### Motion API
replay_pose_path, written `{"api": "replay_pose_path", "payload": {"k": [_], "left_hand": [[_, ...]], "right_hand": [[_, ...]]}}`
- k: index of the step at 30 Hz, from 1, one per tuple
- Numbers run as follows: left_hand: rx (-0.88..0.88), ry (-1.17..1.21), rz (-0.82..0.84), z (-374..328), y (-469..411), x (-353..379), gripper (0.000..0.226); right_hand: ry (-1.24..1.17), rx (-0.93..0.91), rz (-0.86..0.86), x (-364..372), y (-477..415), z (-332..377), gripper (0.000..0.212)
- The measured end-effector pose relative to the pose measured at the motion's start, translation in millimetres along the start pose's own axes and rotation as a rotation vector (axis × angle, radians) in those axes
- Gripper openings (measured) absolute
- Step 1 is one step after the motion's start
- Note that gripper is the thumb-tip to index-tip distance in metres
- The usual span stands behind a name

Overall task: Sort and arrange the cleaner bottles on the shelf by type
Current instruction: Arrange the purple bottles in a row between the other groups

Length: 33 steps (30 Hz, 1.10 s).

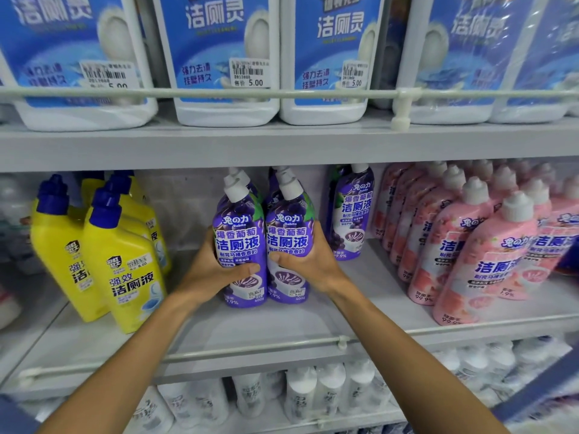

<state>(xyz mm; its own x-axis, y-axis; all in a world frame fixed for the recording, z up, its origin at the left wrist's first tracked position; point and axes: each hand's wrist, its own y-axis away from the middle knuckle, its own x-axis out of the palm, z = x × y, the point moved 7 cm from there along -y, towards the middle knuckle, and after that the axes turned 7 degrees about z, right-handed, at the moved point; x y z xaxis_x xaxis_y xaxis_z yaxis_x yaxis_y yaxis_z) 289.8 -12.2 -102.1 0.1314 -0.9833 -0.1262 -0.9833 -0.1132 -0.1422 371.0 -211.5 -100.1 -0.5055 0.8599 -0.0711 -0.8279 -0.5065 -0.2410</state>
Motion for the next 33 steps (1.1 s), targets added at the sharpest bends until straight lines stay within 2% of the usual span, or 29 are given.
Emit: {"api": "replay_pose_path", "payload": {"k": [5, 8, 14, 25, 33], "left_hand": [[0.004, -0.006, 0.022, 3, -5, -10, 0.093], [-0.005, -0.028, 0.035, 3, -6, -12, 0.094], [0.013, -0.032, 0.031, 2, -11, -16, 0.079], [0.005, -0.030, 0.020, 10, -7, -22, 0.090], [0.037, -0.018, -0.077, 12, -2, -38, 0.088]], "right_hand": [[-0.030, -0.014, 0.015, 12, -11, 3, 0.077], [-0.025, -0.013, 0.028, 15, -16, 3, 0.080], [-0.057, 0.012, 0.031, 17, -17, 5, 0.082], [-0.070, 0.038, 0.041, 25, -14, 6, 0.080], [-0.107, 0.017, 0.065, 43, -24, 1, 0.072]]}}
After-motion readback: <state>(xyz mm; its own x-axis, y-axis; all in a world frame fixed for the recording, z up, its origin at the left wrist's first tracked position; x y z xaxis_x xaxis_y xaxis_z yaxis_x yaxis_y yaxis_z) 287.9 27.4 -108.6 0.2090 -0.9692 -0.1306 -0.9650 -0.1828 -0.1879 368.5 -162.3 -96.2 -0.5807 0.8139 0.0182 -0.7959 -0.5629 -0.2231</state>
